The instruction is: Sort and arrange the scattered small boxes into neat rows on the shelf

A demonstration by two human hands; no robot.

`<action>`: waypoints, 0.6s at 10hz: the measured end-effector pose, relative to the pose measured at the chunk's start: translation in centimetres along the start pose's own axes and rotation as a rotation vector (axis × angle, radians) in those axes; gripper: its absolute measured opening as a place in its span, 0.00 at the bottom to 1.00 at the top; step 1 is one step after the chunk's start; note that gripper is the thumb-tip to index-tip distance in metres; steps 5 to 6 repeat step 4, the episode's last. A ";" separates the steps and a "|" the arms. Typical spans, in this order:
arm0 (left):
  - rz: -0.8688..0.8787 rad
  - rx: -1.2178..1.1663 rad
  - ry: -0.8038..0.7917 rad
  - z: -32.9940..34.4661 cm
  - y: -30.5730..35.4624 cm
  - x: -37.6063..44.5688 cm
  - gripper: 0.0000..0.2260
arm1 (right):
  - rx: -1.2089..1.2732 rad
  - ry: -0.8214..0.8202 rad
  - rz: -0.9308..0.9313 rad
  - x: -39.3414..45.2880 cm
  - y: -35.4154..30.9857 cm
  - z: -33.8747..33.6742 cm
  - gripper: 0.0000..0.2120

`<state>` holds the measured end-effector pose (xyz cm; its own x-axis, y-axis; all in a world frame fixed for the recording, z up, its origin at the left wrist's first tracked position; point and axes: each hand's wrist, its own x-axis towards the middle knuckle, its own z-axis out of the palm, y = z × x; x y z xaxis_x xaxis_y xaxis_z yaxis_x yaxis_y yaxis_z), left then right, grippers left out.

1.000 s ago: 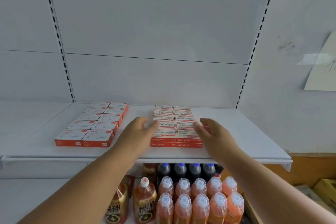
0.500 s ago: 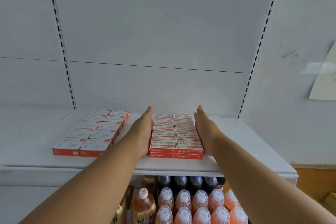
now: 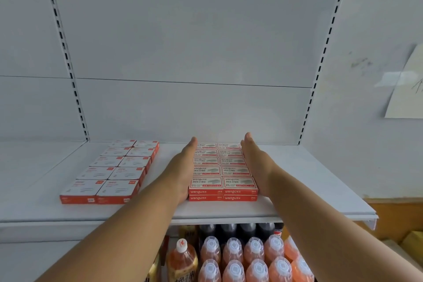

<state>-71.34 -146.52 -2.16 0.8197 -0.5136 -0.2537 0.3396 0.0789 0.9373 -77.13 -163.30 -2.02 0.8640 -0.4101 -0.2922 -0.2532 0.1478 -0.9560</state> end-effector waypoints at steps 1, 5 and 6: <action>0.004 0.028 0.010 -0.1 0.3 0.2 0.26 | -0.056 -0.012 -0.002 -0.3 -0.1 0.1 0.33; 0.432 0.723 0.259 -0.5 2.0 -2.7 0.20 | -0.905 0.161 -0.569 -3.1 -2.9 1.8 0.31; 0.432 0.723 0.259 -0.5 2.0 -2.7 0.20 | -0.905 0.161 -0.569 -3.1 -2.9 1.8 0.31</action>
